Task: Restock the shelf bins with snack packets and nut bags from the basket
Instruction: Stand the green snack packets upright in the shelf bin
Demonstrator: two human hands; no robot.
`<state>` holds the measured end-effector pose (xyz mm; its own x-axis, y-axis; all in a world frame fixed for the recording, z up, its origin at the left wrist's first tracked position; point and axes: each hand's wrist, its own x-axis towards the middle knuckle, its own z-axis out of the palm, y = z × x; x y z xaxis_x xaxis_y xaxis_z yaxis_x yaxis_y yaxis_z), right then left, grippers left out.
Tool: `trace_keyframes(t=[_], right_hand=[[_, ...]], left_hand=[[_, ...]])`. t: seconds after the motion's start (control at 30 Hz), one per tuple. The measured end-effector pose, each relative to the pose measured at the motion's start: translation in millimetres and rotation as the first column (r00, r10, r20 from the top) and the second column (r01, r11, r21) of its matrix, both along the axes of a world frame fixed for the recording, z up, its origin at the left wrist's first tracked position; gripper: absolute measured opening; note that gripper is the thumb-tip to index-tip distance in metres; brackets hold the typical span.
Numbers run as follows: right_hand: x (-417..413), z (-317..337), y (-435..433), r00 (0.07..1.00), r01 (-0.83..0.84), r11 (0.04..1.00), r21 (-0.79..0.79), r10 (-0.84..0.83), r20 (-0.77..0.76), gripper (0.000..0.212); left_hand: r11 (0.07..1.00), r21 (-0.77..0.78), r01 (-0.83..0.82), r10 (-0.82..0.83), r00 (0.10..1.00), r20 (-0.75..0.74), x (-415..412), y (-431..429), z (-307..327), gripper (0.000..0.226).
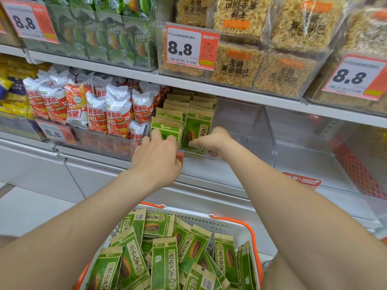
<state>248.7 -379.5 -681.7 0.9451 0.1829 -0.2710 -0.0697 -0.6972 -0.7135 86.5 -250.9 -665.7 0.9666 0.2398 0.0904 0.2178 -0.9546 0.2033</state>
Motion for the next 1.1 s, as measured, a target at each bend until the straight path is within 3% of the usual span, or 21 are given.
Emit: trace_keyframes(t=[0.17, 0.27, 0.4, 0.5, 0.6, 0.7, 0.8, 0.9, 1.1], right_hand=[[-18.4, 14.8, -13.0, 0.982, -0.023, 0.990, -0.143, 0.049, 0.181, 0.037], [-37.5, 22.2, -14.6, 0.915, -0.066, 0.974, -0.217, 0.146, 0.377, 0.045], [-76.0, 32.5, -22.0, 0.773, -0.234, 0.914, -0.331, 0.382, 0.506, 0.014], [-98.3, 22.4, -35.6, 0.721, -0.406, 0.775, -0.484, 0.597, 0.351, 0.013], [-108.0, -14.5, -56.5, 0.623, -0.590, 0.482, -0.647, 0.782, 0.016, 0.021], [-120.7, -52.7, -77.3, 0.500, -0.720, 0.208, -0.662, 0.817, -0.287, 0.031], [-135.2, -86.7, -91.0, 0.402, -0.757, -0.003, -0.653, 0.786, -0.469, 0.034], [-150.8, -111.8, -95.9, 0.362, -0.803, -0.022, -0.595, 0.776, -0.517, 0.034], [-179.7, -160.0, -99.1, 0.347, -0.901, 0.144, -0.409, 0.804, -0.483, 0.090]], left_hand=[[0.999, 0.038, 0.030, -0.030, 1.000, 0.007, -4.3, -5.7, -0.1, 0.019], [0.999, 0.004, 0.052, -0.052, 0.994, -0.101, -9.5, -12.8, -3.1, 0.020], [0.983, 0.036, 0.178, -0.160, 0.942, -0.296, -13.0, -19.4, -19.4, 0.025], [0.943, 0.004, 0.332, -0.284, 0.814, -0.507, -16.8, -25.0, -31.6, 0.029], [0.896, -0.050, 0.441, -0.361, 0.660, -0.659, -22.7, -36.4, -46.6, 0.037], [0.866, -0.085, 0.494, -0.397, 0.572, -0.718, -26.6, -50.3, -63.6, 0.040], [0.827, -0.098, 0.554, -0.426, 0.503, -0.752, -29.6, -66.0, -74.2, 0.039], [0.807, -0.080, 0.585, -0.413, 0.463, -0.785, -28.4, -76.5, -85.7, 0.035], [0.792, -0.023, 0.611, -0.390, 0.476, -0.788, -24.3, -71.6, -96.9, 0.034]])
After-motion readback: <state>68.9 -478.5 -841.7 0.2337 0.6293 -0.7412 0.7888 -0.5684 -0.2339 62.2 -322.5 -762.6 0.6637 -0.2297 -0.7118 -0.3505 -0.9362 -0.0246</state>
